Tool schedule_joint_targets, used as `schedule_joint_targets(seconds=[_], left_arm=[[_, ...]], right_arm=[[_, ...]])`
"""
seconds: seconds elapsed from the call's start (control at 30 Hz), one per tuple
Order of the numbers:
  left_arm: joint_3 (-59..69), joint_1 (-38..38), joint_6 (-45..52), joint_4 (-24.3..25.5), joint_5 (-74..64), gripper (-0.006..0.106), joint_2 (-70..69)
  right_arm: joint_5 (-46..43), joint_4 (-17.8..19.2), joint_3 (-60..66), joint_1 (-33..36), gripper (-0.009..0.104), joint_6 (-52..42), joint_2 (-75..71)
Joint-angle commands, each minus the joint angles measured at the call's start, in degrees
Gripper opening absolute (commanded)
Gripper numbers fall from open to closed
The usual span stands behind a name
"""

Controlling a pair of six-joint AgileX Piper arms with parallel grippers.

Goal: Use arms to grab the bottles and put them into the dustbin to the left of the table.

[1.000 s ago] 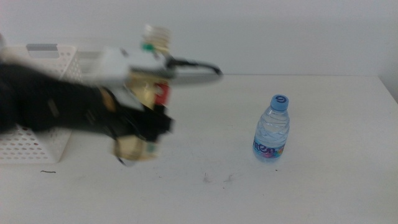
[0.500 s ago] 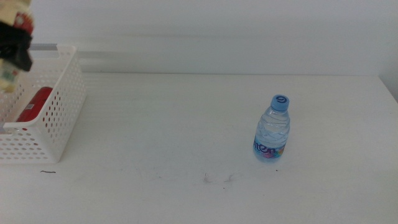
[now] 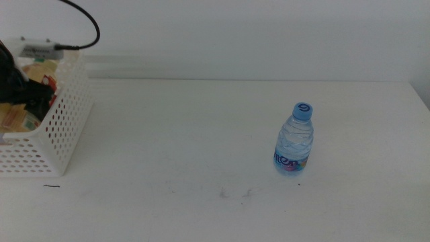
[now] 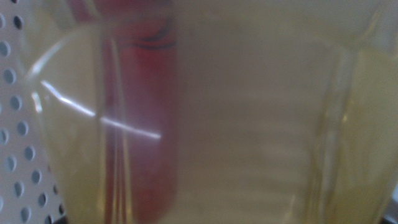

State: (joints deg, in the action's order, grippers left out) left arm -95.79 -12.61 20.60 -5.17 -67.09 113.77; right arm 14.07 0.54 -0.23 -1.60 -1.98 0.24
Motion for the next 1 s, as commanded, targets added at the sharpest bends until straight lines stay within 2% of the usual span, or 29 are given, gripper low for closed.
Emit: schedule_joint_targets(seconds=[0.0, 0.23, 0.33, 0.5, 0.6, 0.7, 0.77, 0.87, 0.97], left_arm=[[-1.0, -0.4, -0.7, -0.4, 2.9, 0.019, 0.1], [-1.0, -0.4, 0.6, 1.4, 2.5, 0.094, 0.8], [-1.0, -0.3, 0.4, 0.2, 0.9, 0.094, -1.8], [-1.0, 0.7, 1.6, -6.0, -2.9, 0.094, -10.2], [-0.8, 1.4, 4.1, -13.8, -2.9, 0.094, -16.4], [1.1, 4.5, 9.1, -25.8, -2.9, 0.094, -24.6], [2.1, 7.9, 9.5, -29.4, -2.9, 0.094, -29.5], [3.1, 16.3, 8.9, -28.9, -2.9, 0.094, -36.7], [3.1, 25.7, 7.6, -25.6, -2.9, 0.094, -41.7]], right_arm=[[-0.5, 0.6, 0.2, -0.2, 0.086, -0.4, -0.2], [-0.5, 0.6, 0.2, -0.2, 0.086, -0.4, -0.2], [-0.5, 0.6, 0.2, -0.2, 0.086, -0.4, -0.2], [-0.5, 0.6, 0.2, -0.2, 0.086, -0.4, -0.2], [-0.5, 0.6, 0.2, -0.2, 0.086, -0.4, -0.2], [-0.5, 0.6, 0.2, -0.2, 0.086, -0.4, -0.2], [-0.5, 0.6, 0.2, -0.2, 0.086, -0.4, -0.2], [-0.5, 0.6, 0.2, -0.2, 0.086, -0.4, -0.2], [-0.5, 0.6, 0.2, -0.2, 0.086, -0.4, -0.2]])
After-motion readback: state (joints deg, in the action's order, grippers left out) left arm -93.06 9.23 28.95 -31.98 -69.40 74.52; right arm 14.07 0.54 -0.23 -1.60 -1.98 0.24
